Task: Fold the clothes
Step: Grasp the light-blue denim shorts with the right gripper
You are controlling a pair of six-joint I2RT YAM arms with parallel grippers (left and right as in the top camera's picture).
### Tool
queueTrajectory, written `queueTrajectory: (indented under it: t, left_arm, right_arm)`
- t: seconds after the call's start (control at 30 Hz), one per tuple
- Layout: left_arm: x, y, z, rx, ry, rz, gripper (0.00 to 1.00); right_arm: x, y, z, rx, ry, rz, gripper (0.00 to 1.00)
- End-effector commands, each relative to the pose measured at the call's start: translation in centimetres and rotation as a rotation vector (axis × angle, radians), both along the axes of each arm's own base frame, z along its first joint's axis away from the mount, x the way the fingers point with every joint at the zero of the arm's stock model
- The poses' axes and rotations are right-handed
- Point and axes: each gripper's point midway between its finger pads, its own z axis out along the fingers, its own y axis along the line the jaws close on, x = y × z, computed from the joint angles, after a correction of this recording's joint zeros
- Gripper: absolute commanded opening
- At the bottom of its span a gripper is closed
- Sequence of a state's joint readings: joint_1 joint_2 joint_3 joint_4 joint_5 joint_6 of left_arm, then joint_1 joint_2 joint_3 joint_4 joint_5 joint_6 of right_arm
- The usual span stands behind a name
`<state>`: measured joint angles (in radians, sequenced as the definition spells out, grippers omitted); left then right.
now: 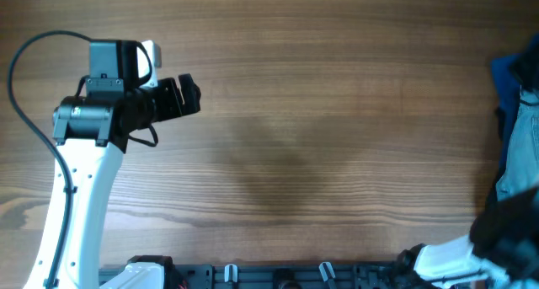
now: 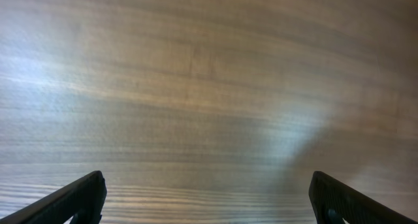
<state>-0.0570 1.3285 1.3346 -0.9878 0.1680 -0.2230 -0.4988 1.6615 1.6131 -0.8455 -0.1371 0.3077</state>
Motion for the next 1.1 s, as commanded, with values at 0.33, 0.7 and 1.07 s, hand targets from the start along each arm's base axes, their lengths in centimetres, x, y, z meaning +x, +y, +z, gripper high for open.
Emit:
queueTrajectory:
  t: [0.33, 0.7, 1.07]
  left_arm:
    - [-1.0, 1.1, 3.3, 0.030, -0.059, 0.024, 1.00]
    - [-0.5, 1.1, 3.5, 0.029, -0.081, 0.025, 1.00]
    - [-0.5, 1.1, 3.5, 0.029, -0.080, 0.025, 1.00]
  right_arm:
    - [-4.5, -7.1, -13.3, -0.069, 0.466, -0.260, 0.96]
    - [-10.9, -13.3, -18.3, -0.063, 0.655, -0.427, 0.90]
    - [-13.8, -16.0, -18.4, -0.028, 0.644, -0.520, 0.44]
